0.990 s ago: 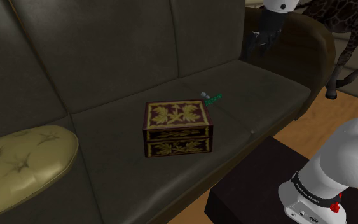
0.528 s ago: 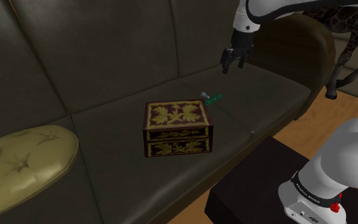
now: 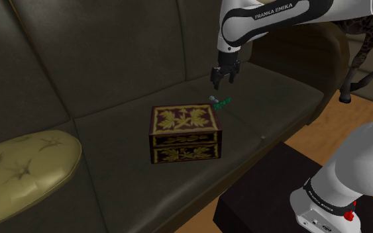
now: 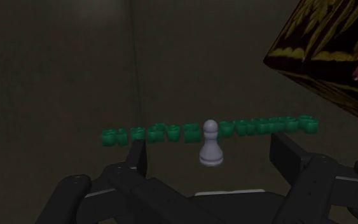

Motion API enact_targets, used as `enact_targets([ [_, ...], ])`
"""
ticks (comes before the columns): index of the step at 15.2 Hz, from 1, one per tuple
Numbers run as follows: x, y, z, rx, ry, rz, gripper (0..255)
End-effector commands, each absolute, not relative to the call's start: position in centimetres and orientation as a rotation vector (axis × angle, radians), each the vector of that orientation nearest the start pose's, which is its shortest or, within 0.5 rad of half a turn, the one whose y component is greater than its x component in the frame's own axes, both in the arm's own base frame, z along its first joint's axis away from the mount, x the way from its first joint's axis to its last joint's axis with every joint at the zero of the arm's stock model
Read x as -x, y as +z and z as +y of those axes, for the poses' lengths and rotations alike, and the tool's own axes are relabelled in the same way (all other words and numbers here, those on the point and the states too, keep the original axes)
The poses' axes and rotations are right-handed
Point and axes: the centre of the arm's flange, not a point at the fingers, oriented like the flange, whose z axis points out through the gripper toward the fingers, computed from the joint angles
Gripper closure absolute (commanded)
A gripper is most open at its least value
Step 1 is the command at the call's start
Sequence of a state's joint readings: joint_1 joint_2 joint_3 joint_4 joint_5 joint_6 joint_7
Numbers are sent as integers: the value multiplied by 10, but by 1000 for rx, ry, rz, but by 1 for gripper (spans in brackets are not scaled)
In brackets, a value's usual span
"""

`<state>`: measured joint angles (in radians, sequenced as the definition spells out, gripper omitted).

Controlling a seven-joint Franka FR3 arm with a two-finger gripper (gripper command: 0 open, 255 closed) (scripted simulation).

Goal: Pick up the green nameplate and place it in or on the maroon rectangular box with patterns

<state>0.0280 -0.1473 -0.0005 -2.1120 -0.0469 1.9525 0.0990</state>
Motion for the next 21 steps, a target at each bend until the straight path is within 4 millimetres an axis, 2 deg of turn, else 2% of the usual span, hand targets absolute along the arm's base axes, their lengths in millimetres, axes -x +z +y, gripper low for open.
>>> enact_targets([
  [1, -524, 456, 17, 3187, 56, 70, 0],
  [4, -546, 428, 24, 3190, 107, 50, 0],
  [11, -544, 392, 23, 3190, 107, 50, 0],
  [19, -544, 389, 22, 3190, 107, 50, 0],
  [20, -544, 389, 22, 3190, 107, 50, 255],
  [21, -544, 389, 22, 3190, 107, 50, 255],
])
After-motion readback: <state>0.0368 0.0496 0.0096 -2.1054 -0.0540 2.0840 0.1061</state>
